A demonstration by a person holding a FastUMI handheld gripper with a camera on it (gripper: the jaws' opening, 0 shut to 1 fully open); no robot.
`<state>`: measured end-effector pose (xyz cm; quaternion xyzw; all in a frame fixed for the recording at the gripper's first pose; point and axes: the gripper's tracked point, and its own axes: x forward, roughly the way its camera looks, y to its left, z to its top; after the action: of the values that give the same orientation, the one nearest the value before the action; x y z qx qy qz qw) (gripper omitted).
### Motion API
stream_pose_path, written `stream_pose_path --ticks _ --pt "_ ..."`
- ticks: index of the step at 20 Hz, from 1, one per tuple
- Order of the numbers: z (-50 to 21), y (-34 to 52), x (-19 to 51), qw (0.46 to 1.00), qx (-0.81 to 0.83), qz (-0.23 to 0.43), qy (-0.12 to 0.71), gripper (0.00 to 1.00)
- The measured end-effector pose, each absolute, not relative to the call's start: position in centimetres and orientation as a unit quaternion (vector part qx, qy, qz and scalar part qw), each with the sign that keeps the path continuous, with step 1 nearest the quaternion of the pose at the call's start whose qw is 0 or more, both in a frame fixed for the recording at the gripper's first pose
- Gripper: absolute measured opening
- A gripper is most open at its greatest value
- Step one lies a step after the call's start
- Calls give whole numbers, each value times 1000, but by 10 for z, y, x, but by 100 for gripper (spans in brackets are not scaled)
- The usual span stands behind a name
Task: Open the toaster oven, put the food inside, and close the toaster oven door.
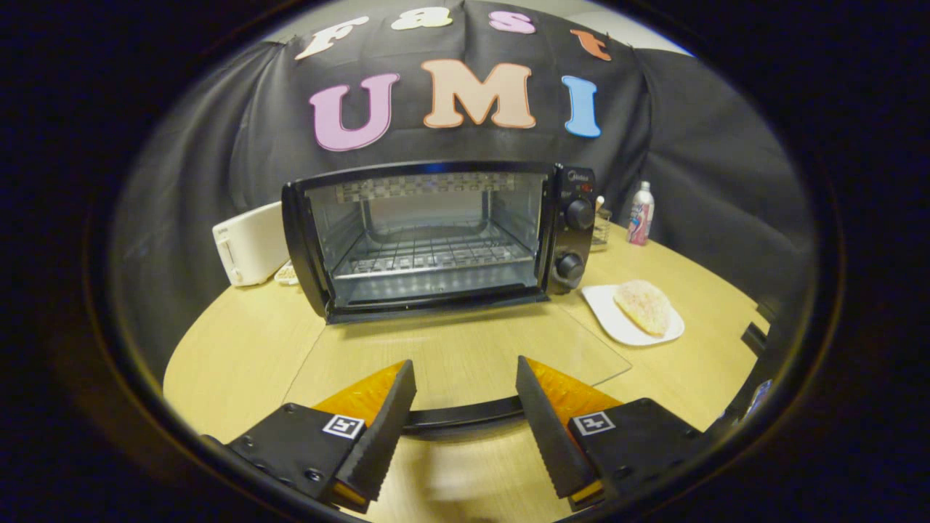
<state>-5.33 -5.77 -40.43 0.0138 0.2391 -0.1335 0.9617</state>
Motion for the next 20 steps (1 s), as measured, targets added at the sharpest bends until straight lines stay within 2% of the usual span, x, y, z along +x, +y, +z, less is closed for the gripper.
stream_pose_path --ticks 8,15,20 --pt "-394 -69 -49 968 7 -119 221 89" --pt "-359 -177 -42 958 -3 -200 205 88" --pt "-371 -260 -41 938 24 -262 225 88"
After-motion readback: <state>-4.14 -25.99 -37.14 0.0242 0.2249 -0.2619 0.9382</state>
